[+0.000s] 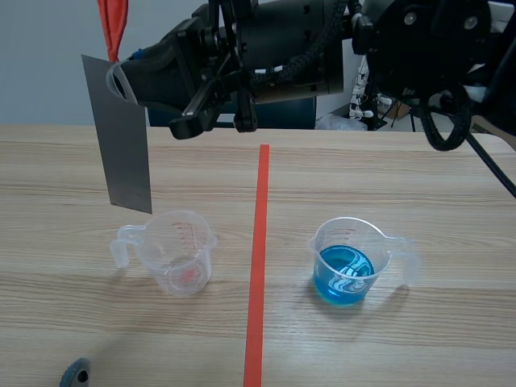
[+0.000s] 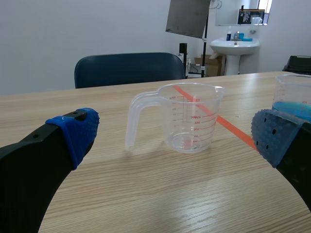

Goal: Do the redox reaction experiment. move the plate over the blue solution

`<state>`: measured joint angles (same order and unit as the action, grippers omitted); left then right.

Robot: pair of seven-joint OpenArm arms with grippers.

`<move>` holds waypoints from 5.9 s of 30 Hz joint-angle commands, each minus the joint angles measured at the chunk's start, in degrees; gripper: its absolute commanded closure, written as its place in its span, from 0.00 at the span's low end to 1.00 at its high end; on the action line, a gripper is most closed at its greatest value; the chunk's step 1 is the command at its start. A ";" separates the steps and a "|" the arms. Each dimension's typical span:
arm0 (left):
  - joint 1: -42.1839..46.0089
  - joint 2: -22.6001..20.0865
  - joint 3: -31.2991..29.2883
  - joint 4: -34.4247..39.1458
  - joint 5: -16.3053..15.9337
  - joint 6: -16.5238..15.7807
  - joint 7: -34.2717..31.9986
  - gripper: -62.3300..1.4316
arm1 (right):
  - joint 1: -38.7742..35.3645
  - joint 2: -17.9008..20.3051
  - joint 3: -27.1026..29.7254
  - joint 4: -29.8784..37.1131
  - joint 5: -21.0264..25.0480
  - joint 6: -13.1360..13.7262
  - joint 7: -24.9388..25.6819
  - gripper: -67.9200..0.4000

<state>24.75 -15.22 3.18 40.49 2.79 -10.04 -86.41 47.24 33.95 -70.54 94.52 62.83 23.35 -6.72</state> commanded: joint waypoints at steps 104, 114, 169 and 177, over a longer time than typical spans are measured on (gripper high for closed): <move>-14.47 -38.38 5.84 43.47 -12.24 -27.87 50.77 0.92 | -4.66 49.11 4.98 2.32 -5.75 19.19 27.63 0.98; -19.04 -30.01 7.76 44.87 -10.95 -27.78 62.34 0.94 | -4.70 48.39 4.98 -0.63 -8.68 19.19 32.39 0.98; -38.27 -10.21 30.36 40.83 1.53 -25.97 81.50 0.94 | -7.54 46.73 4.98 -0.61 1.95 19.37 24.83 0.98; -38.42 -10.21 30.36 40.83 1.49 -27.26 81.20 0.94 | -7.54 46.73 4.98 -0.61 1.95 19.37 24.83 0.98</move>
<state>-13.04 -25.74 33.52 80.55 4.95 -37.08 -4.38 38.85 79.70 -66.43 93.43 63.72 42.24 17.23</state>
